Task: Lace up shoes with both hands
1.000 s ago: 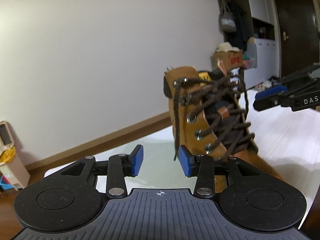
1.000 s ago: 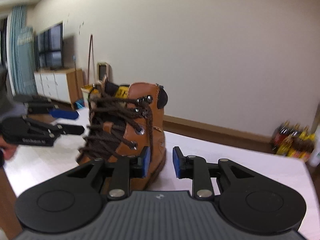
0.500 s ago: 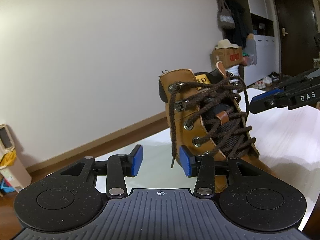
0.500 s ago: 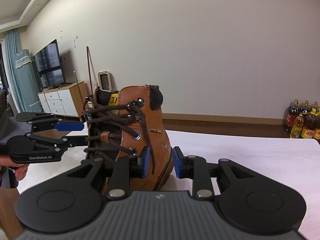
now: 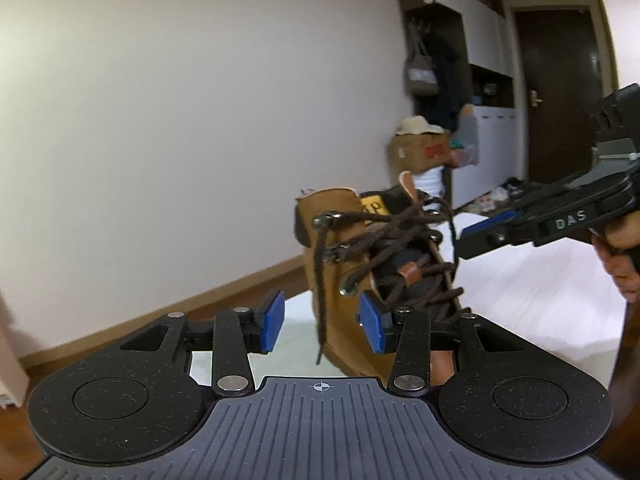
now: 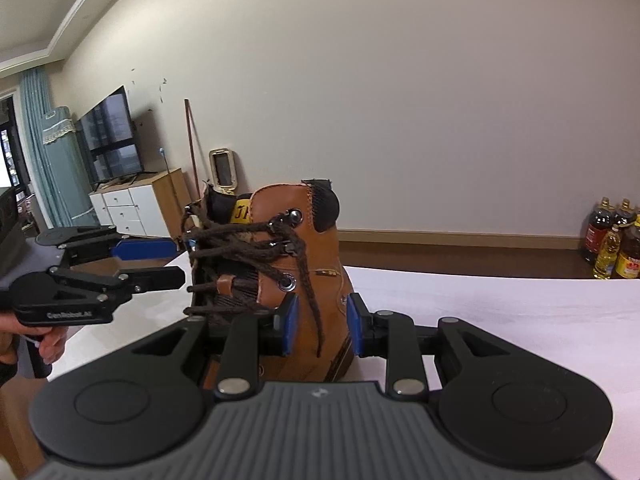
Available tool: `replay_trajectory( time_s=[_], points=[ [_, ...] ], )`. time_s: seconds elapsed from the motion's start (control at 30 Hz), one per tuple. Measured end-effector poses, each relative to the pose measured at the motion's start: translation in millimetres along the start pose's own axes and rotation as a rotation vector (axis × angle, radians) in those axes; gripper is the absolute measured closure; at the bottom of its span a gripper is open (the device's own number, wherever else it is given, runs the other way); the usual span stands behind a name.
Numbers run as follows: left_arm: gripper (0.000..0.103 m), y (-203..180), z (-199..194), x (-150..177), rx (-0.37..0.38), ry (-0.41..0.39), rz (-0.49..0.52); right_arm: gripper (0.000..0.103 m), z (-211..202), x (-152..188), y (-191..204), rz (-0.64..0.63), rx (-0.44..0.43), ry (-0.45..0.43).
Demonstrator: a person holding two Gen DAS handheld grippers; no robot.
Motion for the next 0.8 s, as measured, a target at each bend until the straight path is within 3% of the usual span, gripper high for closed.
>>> replay_trajectory(
  time_s=[0.33,0.4,0.47,0.5,0.57,0.6,0.63,0.67,0.73,0.8],
  points=[
    [0.061,9.9,19.5,2.8,0.001,0.027,0.002,0.074,-1.7,5.8,-6.1,0.006,-0.002,-0.006],
    [0.067,11.6,21.8,2.7,0.008,0.031,0.007,0.074,-2.5,6.6,-6.0,0.001,-0.006,-0.009],
    [0.092,12.6,23.2,2.7,0.012,0.034,0.012,0.074,-3.0,6.7,-4.1,-0.017,-0.012,-0.018],
    [0.097,11.9,24.2,2.5,0.015,0.034,0.014,0.074,-2.8,6.4,-2.4,-0.033,-0.016,-0.021],
    [0.100,8.8,25.0,0.1,0.011,0.021,0.030,0.075,-2.7,6.5,-0.9,-0.057,-0.018,-0.025],
    [0.100,9.5,22.8,-0.7,0.007,0.017,0.034,0.077,-3.4,6.6,-0.4,-0.070,-0.029,-0.027],
    [0.101,8.2,22.9,-2.0,-0.007,0.013,0.045,0.092,-4.0,6.5,0.4,-0.086,-0.043,-0.029],
    [0.101,7.7,24.1,-1.0,-0.019,0.028,0.055,0.101,-4.7,6.6,0.2,-0.096,-0.048,-0.031],
    [0.101,7.1,24.7,5.2,-0.049,0.061,0.081,0.101,-10.4,10.2,-9.1,-0.111,0.008,-0.010],
    [0.102,2.4,20.3,17.1,-0.029,0.081,0.076,0.101,-17.6,18.6,-15.1,-0.046,-0.014,0.008]
  ],
)
Point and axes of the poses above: each gripper's, at about its wrist camera, not at the fingertips, and z roughly the way its jaws point, y to its left, x to its underside, the point moved 7 cm from there along z, roughly the way its jaws point, and after that the axes turned 4 degrees about -x, right-handed, at the moved point
